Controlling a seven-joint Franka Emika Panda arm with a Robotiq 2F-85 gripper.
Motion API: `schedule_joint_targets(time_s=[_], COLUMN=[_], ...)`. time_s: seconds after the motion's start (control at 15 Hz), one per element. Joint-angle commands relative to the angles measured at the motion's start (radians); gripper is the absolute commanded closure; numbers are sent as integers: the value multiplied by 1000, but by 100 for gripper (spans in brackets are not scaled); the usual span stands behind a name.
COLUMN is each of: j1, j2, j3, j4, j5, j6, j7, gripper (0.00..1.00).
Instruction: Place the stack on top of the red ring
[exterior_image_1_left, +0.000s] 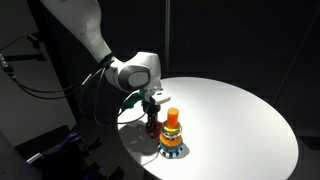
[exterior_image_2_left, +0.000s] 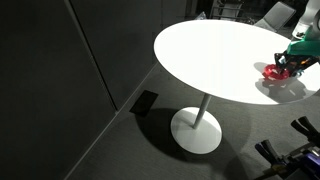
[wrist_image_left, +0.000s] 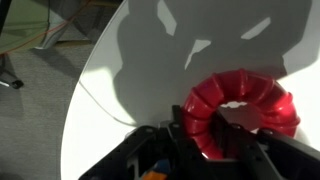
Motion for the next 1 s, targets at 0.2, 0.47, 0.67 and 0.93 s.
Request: schedule_joint_targets(time_s=[0.2,0.47,0.67,0.93], j1=[-8,5,6,18], j2=[96,103,74,24], j3=[34,33,37,28], j4=[115,130,133,137], j5=[56,58,54,20], j6=[-27,-67,-149,-255], j7=[6,10,8,36], gripper=[44,22,1,0])
